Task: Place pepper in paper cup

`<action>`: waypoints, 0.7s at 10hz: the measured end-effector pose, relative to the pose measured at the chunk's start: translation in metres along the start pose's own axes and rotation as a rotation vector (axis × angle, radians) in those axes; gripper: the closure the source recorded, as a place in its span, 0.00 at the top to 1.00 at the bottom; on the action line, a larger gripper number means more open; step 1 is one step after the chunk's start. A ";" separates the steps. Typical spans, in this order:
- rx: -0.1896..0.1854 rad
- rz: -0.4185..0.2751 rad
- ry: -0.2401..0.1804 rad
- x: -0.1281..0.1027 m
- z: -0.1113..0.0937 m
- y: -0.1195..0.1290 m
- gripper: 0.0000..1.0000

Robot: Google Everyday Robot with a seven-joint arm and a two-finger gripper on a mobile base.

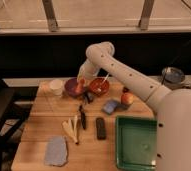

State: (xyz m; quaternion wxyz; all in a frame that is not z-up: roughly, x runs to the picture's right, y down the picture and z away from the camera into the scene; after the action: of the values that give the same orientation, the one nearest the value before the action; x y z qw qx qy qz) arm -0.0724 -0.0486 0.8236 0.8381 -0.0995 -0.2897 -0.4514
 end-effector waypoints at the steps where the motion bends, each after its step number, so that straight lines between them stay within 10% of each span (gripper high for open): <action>1: 0.015 -0.013 0.008 0.000 0.004 -0.018 0.00; 4: 0.059 -0.068 0.000 -0.012 0.014 -0.073 0.00; 7: 0.059 -0.072 -0.003 -0.014 0.014 -0.075 0.00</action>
State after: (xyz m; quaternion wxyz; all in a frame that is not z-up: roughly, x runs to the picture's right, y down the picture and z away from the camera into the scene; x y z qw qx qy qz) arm -0.1446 -0.0758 0.8202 0.8235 -0.0649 -0.3073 -0.4724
